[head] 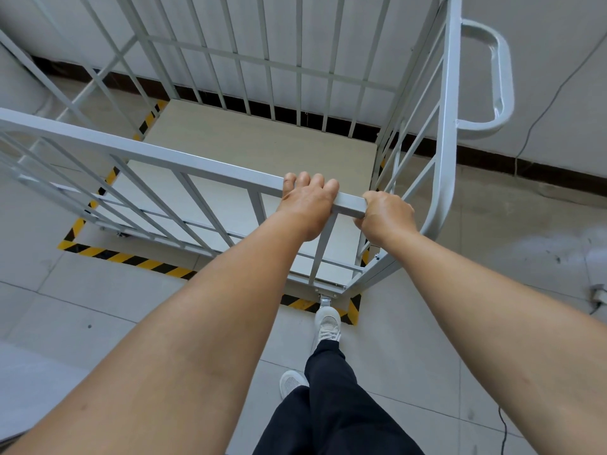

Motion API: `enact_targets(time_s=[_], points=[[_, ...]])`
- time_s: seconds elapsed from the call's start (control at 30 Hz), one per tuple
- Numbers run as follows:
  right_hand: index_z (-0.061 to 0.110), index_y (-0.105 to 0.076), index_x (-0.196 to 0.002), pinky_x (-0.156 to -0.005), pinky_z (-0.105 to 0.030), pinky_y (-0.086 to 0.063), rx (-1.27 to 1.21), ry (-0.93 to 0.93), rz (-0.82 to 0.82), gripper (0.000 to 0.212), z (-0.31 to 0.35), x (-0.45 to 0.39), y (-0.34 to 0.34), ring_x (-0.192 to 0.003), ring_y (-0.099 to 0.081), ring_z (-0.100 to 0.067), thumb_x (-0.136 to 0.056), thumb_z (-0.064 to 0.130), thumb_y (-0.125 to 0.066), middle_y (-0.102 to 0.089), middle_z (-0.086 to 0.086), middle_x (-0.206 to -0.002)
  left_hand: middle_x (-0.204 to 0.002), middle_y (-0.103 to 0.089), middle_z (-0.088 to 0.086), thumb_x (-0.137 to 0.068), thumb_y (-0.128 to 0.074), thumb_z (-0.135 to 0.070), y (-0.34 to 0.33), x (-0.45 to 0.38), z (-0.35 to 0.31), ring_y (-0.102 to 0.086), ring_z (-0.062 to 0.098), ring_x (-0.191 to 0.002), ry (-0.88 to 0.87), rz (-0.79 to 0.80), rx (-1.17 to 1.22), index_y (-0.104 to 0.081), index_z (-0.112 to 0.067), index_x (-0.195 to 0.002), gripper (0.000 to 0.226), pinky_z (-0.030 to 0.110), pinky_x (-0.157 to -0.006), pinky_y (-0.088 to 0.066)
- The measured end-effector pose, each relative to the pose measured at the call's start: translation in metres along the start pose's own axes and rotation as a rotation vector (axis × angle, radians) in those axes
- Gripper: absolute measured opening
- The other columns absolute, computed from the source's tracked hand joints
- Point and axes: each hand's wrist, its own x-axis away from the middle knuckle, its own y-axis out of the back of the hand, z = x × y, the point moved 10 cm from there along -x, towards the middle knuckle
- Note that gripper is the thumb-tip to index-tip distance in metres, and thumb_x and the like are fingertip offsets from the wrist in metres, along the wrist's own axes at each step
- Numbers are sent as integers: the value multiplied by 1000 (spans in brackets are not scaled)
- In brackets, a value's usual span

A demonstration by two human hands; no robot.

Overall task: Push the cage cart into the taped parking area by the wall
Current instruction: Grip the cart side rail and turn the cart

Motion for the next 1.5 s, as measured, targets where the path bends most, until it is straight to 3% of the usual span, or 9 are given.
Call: enact_targets(time_s=[0.23,0.73,1.1,1.27,1.5], points=[[23,-49,-87,-72,-34,-37,10,9,12,7,-3,-4,0,-78,-49,-25,-91,23,-55,-55,0,-80,-113,-45,6,-95,-47,-12,1,-2,-2,-37,28,-111,-8,0,23,-41,-17,-110,17,45,-106,-18],[16,-60,-96,-72,-38,-51,12,79,17,10,0,-6,3,-79,-59,-26,-90,24,-58,-61,-4,-80,-110,-44,3,-96,-47,-16,1,-6,1,-37,25,-108,-11,-11,13,-40,-19,-109,14,42,-102,-20],[14,-61,-99,-73,-40,-52,-7,105,-2,14,0,-5,4,-81,-60,-29,-89,22,-58,-64,-8,-84,-112,-45,5,-96,-46,-14,0,-6,1,-37,27,-110,-4,-9,-8,-41,-17,-111,16,43,-101,-21],[13,-61,-97,-66,-34,-42,1,101,-9,12,-1,-6,5,-78,-54,-27,-89,21,-57,-59,-6,-81,-113,-46,6,-96,-46,-13,0,-8,0,-36,27,-110,-6,-7,-5,-41,-17,-111,17,44,-101,-20],[14,-62,-102,-73,-37,-46,11,84,-17,16,-1,-9,6,-88,-60,-31,-89,22,-59,-65,-10,-91,-113,-46,6,-93,-49,-10,1,-12,0,-36,28,-112,-3,-31,-2,-41,-17,-112,21,44,-102,-19]])
